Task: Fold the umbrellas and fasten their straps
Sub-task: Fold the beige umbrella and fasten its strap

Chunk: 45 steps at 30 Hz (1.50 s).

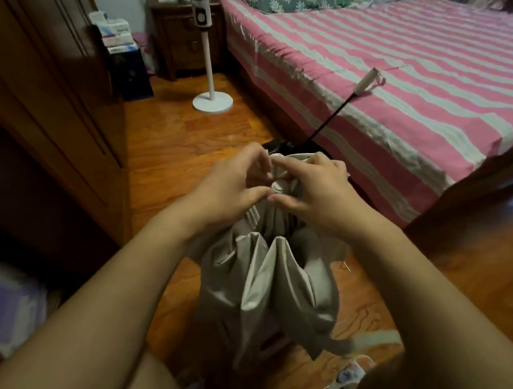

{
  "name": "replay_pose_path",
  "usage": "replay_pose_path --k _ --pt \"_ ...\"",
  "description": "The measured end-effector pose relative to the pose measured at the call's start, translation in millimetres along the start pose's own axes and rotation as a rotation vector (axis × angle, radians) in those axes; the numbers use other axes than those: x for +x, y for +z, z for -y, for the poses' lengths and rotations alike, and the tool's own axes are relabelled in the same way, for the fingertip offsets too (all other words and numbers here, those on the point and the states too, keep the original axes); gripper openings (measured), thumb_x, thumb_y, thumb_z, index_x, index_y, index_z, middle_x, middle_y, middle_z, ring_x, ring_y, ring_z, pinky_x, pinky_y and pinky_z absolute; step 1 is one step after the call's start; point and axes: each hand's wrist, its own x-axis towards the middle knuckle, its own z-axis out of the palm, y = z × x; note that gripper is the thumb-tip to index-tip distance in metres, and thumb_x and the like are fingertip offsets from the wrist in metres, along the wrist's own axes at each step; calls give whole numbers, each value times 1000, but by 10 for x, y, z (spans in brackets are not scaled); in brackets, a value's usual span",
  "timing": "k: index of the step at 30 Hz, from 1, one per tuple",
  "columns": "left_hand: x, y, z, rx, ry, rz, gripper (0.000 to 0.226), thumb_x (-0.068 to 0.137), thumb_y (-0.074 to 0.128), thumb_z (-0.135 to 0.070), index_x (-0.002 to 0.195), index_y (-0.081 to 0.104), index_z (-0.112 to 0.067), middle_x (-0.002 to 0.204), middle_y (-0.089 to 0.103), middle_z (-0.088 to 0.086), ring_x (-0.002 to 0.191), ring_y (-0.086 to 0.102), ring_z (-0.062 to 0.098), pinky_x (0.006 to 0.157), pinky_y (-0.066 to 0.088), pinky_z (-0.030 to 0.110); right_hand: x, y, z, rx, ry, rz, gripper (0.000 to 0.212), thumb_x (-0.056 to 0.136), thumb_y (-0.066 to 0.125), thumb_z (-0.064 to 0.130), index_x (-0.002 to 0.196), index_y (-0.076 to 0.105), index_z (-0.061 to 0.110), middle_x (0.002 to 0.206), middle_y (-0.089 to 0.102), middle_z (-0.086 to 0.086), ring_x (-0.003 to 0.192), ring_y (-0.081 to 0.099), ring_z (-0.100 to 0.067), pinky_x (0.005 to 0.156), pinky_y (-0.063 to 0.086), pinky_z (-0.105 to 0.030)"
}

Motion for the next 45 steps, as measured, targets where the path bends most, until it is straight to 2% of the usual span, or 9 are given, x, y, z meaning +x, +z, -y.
replay_pose_path --k 4,7,11,18,26,30,35,40,45 --pt "-202 -14 36 175 81 -204 12 96 62 -30 108 64 -28 104 67 -10 100 63 10 84 56 41 78 -12 -24 -93 9 -119 22 93 63 53 103 71 35 93 65 12 100 49 -19 84 25 -37" --pt "-423 -87 18 107 65 -205 21 93 59 -43 103 72 -29 97 61 -14 95 55 5 80 47 29 36 -101 -181 -61 109 -153 22 91 69 50 91 72 28 75 54 16 89 47 -16 79 30 -36" --pt "-590 -106 21 143 11 22 42 86 59 -67 120 65 -43 111 49 -27 106 49 -6 83 45 20 -72 -164 -320 30 168 -214 27 88 74 49 84 72 22 69 57 12 72 54 -10 65 34 -32" --pt "-493 64 72 356 -126 31 43 86 70 -54 126 59 -40 118 42 -20 106 49 8 90 52 38 -158 -172 -241 -23 175 -222 33 88 74 48 79 69 17 66 57 9 68 50 -7 55 33 -28" --pt "-537 -240 293 276 -119 9 9 92 72 -32 99 72 -38 95 65 -20 90 58 0 76 49 26 -240 -253 -458 -30 191 -233 27 86 74 50 88 73 24 69 55 18 68 52 -8 61 35 -31" --pt "-583 -198 275 282 -28 3 8 90 72 -34 99 73 -35 91 64 -18 87 57 0 76 52 33 -252 -241 -428 -31 195 -228 26 86 74 50 88 72 25 70 59 12 69 55 -9 63 49 -38" --pt "-537 -228 262 325 69 -101 16 89 75 -14 98 78 -27 90 67 -14 86 60 4 73 53 33 -235 -289 -448 -61 203 -228 32 84 72 56 84 69 24 72 60 11 72 56 -12 64 44 -34" --pt "-438 -250 375 387 -120 -67 8 94 71 -24 98 77 -27 90 65 -13 88 60 11 78 53 37 -120 -258 -451 -8 218 -106 28 89 72 49 104 67 26 91 60 7 86 57 -17 69 45 -34" --pt "-430 -356 423 296 -199 -120 13 93 72 -22 103 78 -27 88 64 -21 85 59 -3 72 48 22 -59 -319 -443 118 96 9 25 96 68 25 121 68 29 101 60 19 87 60 -2 76 47 -25"
